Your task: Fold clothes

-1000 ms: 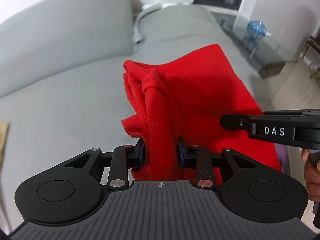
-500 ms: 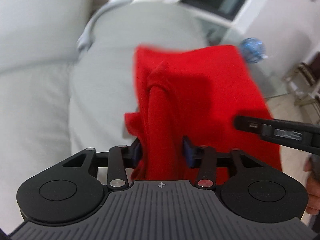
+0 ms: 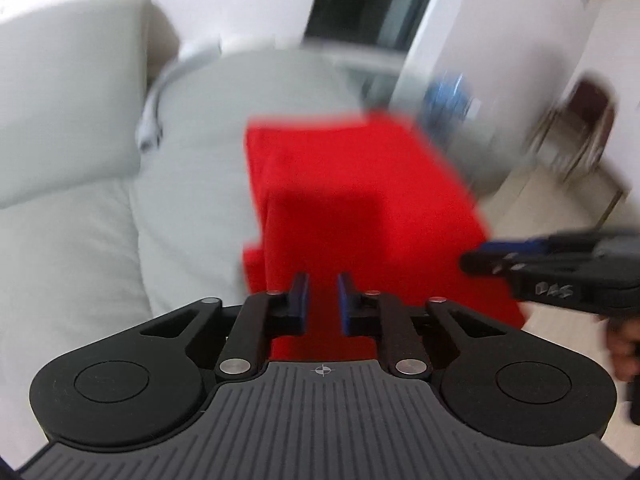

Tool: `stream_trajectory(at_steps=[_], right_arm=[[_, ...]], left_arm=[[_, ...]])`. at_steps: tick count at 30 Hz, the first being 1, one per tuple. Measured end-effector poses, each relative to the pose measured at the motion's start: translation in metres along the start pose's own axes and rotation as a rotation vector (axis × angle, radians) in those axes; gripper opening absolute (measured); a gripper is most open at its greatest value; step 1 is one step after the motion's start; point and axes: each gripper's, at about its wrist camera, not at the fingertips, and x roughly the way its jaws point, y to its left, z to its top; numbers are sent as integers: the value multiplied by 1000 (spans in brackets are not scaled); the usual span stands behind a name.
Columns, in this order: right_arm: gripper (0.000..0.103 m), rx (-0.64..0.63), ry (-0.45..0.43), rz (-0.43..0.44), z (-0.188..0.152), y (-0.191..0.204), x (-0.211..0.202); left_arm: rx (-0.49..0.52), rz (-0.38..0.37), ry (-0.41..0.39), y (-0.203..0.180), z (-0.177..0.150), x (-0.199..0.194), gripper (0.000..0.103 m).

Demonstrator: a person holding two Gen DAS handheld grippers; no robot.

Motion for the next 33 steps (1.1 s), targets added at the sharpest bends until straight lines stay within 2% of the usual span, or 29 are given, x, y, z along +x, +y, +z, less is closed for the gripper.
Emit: stream_trajectory(at_steps=[3, 4, 6, 7, 9, 11, 12, 16, 19, 21, 27, 29, 33], right_arm=[[32, 9, 6, 6, 3, 5, -12], [33, 11, -6, 23, 5, 8, -24], [36, -10, -28, 47, 5, 17, -49], [38, -21, -30, 52, 5, 21, -57], [45, -38, -36, 65, 1, 35, -79], [51, -31, -39, 89, -7, 49, -97], [55, -26, -39, 102, -12, 58, -108], [57, 41, -4, 99, -32, 73, -129], [70, 99, 9, 83, -40, 81, -157], [85, 94, -2, 82, -43, 86, -185], [95, 46, -73, 31, -48, 99, -265], [100, 55, -84, 3, -50, 102, -285], [102, 47, -70, -48, -47, 110, -305]], left_arm=[[-68, -6, -11, 3, 6, -13, 11], [-67, -15, -27, 2, 8, -24, 16], [-38, -16, -60, 3, 2, -48, 34], [-23, -15, -77, 3, -1, -61, 35], [26, 13, -99, 4, -13, -93, 45], [38, 65, -57, 14, -33, -125, 49], [32, 84, -33, 20, -40, -135, 50], [-40, 116, 36, 31, -64, -167, 51], [-61, 186, 68, 19, -79, -198, 58], [-35, 225, 76, 4, -91, -229, 63], [4, 227, 54, -24, -101, -279, 67], [8, 243, 12, -34, -101, -301, 67], [6, 229, -22, -43, -99, -327, 69]])
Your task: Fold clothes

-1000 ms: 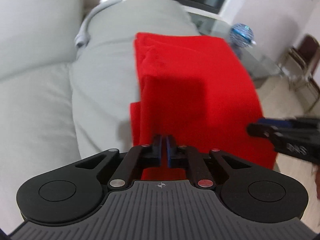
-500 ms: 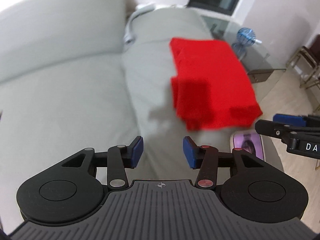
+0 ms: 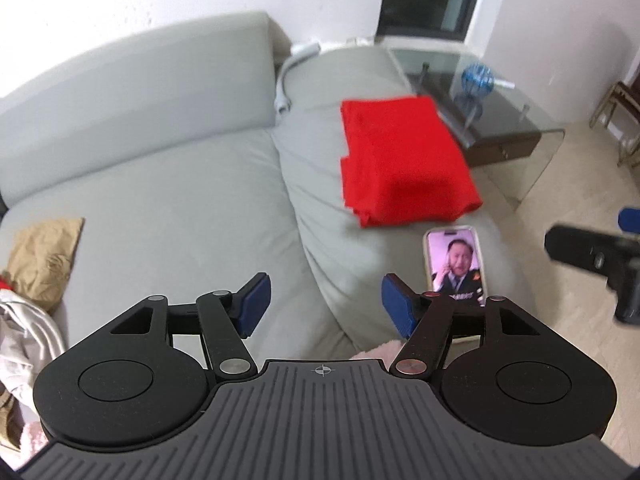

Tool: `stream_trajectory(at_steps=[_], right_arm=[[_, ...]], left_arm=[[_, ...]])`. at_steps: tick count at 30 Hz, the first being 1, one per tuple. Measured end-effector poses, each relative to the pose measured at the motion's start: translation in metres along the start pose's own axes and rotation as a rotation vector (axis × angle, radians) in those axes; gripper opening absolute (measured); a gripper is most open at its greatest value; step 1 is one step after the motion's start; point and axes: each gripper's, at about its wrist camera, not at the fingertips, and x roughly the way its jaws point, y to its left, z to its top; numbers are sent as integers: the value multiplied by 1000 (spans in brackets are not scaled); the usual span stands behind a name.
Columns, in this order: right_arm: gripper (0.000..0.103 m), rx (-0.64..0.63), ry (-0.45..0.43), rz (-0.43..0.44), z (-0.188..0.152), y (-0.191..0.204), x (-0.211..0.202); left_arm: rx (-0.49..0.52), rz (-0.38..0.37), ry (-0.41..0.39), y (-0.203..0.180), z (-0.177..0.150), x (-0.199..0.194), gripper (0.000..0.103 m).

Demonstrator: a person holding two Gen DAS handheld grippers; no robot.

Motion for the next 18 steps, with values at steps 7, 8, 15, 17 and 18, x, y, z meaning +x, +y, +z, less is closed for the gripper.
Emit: stream_trajectory(at_steps=[7, 8, 15, 17, 18], right_arm=[[102, 0, -32, -54, 7, 10, -25], [102, 6, -35, -53, 6, 10, -26], [102, 41, -26, -56, 7, 6, -31], [102, 41, -21, -57, 8, 5, -29], [102, 41, -19, -58, 8, 5, -29]], left_arm=[[22, 9, -39, -5, 7, -25, 69], [29, 13, -44, -6, 8, -26, 69], [56, -27, -46, -18, 16, -28, 69], [56, -31, -42, -20, 16, -27, 69], [55, -33, -40, -22, 17, -27, 69]])
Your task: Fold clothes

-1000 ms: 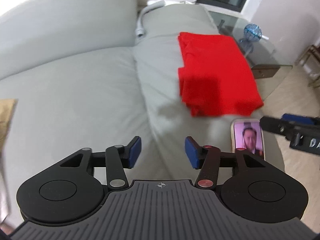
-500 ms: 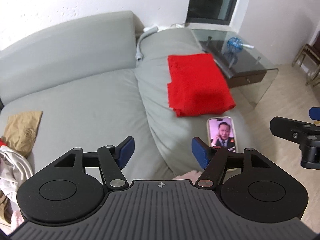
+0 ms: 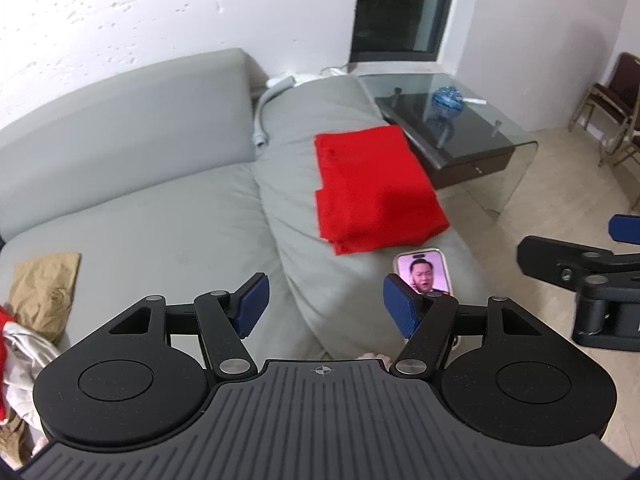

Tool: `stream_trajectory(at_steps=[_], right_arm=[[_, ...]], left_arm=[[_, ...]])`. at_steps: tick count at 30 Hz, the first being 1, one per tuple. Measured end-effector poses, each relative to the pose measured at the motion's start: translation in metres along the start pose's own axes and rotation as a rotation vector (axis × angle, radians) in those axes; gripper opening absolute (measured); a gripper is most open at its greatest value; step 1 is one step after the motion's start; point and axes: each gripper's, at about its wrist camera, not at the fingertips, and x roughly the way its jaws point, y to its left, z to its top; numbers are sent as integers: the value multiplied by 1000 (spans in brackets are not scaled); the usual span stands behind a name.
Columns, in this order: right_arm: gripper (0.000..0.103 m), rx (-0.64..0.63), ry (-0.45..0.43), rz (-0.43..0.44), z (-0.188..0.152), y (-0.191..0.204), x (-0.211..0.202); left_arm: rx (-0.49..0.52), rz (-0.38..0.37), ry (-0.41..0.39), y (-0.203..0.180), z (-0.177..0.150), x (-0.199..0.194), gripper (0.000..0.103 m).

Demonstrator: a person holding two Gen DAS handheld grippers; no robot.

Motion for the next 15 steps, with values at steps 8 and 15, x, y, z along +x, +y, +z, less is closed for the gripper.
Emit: stream_trajectory(at_steps=[8, 15], right_arm=[[102, 16, 25, -5, 3, -4, 7], [102, 13, 44, -13, 5, -5, 12]], left_arm=[[0, 12, 15, -6, 4, 5, 69], [-21, -1, 25, -5, 10, 8, 69]])
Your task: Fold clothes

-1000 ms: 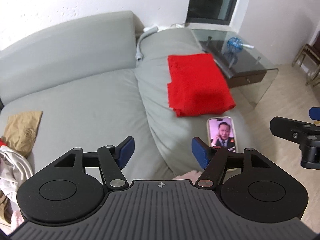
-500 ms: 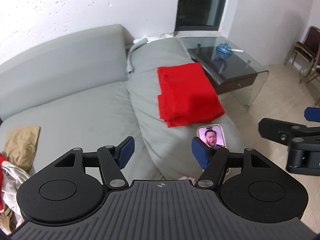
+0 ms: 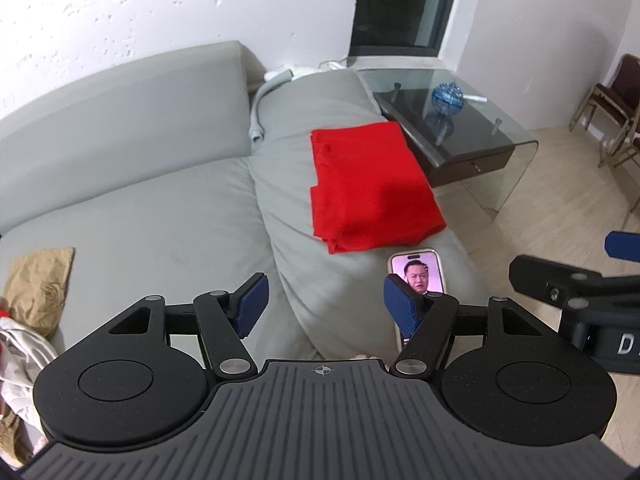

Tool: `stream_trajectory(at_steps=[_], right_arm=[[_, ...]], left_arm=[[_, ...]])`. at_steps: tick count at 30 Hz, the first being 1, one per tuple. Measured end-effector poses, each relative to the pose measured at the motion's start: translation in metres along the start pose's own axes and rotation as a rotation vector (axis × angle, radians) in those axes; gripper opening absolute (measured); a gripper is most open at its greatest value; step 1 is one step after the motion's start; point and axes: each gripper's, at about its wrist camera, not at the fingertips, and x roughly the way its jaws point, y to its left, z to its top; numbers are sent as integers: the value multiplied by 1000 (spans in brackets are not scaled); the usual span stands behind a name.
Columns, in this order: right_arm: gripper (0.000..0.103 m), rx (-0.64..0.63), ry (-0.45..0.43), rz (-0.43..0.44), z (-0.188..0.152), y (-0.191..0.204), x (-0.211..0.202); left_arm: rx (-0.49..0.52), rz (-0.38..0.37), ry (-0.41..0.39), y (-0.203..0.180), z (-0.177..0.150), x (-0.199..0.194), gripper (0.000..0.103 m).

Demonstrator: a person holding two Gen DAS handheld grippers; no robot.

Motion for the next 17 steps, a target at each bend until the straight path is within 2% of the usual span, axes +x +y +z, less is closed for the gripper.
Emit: stream_trajectory(at_steps=[17], right_arm=[[102, -4, -10, 6, 9, 1, 1]], left_arm=[[-6, 3, -12, 4, 6, -1, 69]])
